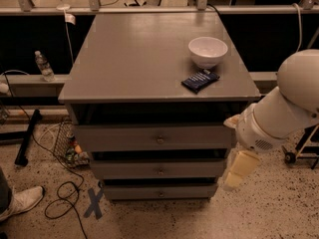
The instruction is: Open middle drawer
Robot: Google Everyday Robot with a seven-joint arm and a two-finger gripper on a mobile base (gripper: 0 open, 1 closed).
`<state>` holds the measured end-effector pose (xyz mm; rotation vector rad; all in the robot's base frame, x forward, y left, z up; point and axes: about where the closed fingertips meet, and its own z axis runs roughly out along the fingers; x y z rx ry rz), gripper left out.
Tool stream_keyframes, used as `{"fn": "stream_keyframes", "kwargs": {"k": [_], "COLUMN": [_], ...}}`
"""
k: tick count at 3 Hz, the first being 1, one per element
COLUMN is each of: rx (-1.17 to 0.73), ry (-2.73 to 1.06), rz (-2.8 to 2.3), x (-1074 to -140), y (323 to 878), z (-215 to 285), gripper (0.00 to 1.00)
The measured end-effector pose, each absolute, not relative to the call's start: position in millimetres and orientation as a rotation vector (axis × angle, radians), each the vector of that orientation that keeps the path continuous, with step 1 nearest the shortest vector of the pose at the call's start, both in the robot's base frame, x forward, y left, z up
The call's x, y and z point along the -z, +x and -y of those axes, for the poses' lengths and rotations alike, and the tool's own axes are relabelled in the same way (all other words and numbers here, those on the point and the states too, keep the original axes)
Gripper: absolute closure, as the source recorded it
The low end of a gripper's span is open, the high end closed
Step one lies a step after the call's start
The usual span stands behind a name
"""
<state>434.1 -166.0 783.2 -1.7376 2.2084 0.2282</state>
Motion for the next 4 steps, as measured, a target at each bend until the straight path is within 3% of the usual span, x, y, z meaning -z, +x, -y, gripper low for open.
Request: {"fn": "stream_keyframes", "kwargs": {"k": [3, 4], "rx": [-0.459, -0.459], "ry": [-1.746, -1.746], "rz": [-2.237, -2.237], "x": [-621, -621], "y": [436, 436], "z": [152, 152], "gripper": [0.0, 0.0]}}
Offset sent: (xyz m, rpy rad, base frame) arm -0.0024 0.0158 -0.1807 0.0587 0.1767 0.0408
